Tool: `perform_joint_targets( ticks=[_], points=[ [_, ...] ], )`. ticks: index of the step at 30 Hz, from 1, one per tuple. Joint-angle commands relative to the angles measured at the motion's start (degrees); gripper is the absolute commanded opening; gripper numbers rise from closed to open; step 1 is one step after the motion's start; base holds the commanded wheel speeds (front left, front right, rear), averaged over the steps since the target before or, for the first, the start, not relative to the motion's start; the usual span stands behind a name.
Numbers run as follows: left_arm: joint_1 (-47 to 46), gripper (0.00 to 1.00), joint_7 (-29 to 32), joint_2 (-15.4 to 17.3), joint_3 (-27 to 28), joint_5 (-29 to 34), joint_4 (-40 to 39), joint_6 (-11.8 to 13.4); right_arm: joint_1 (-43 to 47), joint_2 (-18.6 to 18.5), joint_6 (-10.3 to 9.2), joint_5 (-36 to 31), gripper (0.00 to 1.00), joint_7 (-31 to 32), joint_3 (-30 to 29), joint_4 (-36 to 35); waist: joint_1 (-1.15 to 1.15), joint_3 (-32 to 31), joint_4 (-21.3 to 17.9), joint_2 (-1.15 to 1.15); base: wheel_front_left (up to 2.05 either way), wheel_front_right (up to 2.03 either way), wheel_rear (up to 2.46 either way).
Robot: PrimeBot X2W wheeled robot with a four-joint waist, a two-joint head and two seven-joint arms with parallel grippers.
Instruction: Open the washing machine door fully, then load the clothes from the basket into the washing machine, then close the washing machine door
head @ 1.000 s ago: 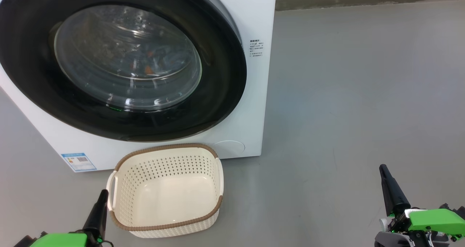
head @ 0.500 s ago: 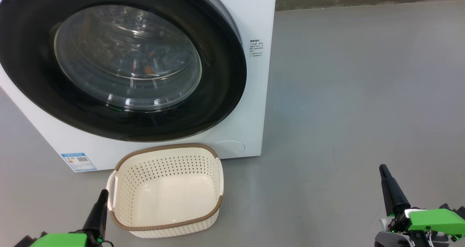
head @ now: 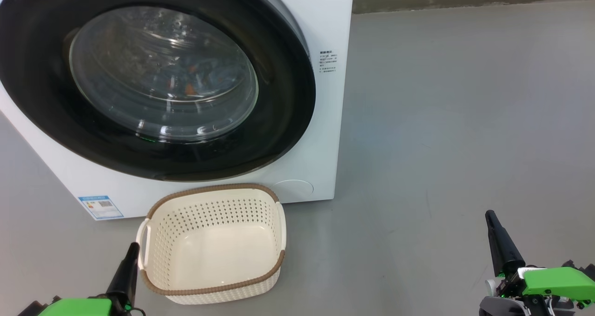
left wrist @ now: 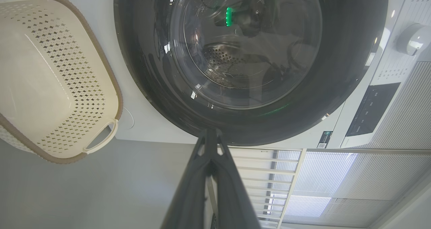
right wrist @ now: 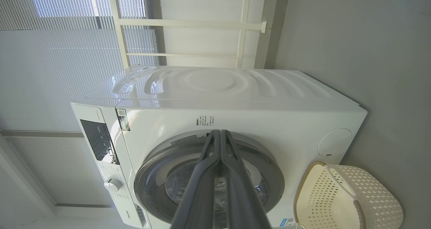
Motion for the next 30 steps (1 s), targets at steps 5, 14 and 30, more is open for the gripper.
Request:
perform_joint_targets(
  ticks=[5,14,30],
  points=[
    [-2.39,0.00,0.15,0.59,2.02,-0.25,-1.12,-0.16,-0.58,-0.20,0.09,0.60,0.00,0.44,1.38,-1.77,0.00,0.00,0.00,0.00,0.00,0.00,0.00],
    [-2.40,0.00,0.19,0.56,2.07,-0.20,-1.12,-0.17,-0.58,-0.20,0.09,0.60,0.00,0.44,1.38,-1.77,0.00,0.00,0.00,0.00,0.00,0.00,0.00],
    [-2.40,0.00,0.25,0.50,2.15,-0.14,-1.11,-0.17,-0.58,-0.20,0.09,0.60,0.00,0.43,1.39,-1.77,0.00,0.00,0.00,0.00,0.00,0.00,0.00]
  ],
)
